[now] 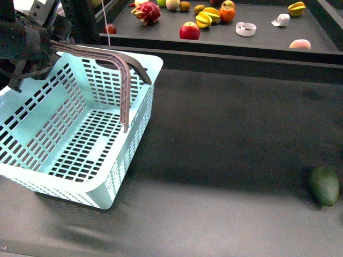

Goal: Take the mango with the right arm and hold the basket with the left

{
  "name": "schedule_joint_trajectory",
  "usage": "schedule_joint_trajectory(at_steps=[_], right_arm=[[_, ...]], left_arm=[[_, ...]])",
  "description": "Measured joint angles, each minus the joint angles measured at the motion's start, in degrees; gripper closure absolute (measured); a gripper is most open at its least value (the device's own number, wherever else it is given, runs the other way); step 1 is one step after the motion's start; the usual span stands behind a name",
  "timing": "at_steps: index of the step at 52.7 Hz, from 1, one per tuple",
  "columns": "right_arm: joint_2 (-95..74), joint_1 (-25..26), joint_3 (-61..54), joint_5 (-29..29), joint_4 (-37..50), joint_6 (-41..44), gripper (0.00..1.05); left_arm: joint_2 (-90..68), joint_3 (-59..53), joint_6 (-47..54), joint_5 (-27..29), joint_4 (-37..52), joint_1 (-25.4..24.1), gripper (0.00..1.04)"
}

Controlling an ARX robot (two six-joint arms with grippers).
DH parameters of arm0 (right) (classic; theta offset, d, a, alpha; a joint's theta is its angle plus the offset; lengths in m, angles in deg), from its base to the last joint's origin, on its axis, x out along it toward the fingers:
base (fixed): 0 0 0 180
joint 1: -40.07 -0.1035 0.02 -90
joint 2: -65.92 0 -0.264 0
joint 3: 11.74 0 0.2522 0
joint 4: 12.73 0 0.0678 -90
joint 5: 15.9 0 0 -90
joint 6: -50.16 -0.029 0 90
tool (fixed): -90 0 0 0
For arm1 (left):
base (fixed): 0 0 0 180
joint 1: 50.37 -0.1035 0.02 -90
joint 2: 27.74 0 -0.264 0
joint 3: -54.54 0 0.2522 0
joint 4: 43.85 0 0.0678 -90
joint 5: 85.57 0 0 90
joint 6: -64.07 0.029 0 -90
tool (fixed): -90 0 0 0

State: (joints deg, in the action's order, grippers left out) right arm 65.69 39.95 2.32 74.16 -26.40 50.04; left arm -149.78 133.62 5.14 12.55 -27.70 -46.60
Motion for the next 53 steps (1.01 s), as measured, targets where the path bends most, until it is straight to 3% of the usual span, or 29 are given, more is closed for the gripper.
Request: schedule_joint_trajectory(at_steps=[5, 10, 29, 53], right_arm=[[0.00, 0.00, 0.00, 0.00, 0.00, 0.00, 0.08], [0.00, 0.00, 0.00, 0.02, 0.00, 0.00, 0.08], [0.00, 0.00, 0.00, 0.02, 0.00, -0.02, 0.08], [0.00, 0.00, 0.00, 0.02, 0.00, 0.00, 0.08]], left_arm=[[0.35, 0.15, -4.94, -1.46, -0.02, 0.33, 0.89], [1.55, -0.04, -4.83, -2.51, -0.33, 0.90, 0.95], [12.41, -9.86, 12.02, -3.02, 3.30, 4.79, 0.95], [24.98, -22.25, 37.27, -15.69, 9.03, 13.44, 0.96]])
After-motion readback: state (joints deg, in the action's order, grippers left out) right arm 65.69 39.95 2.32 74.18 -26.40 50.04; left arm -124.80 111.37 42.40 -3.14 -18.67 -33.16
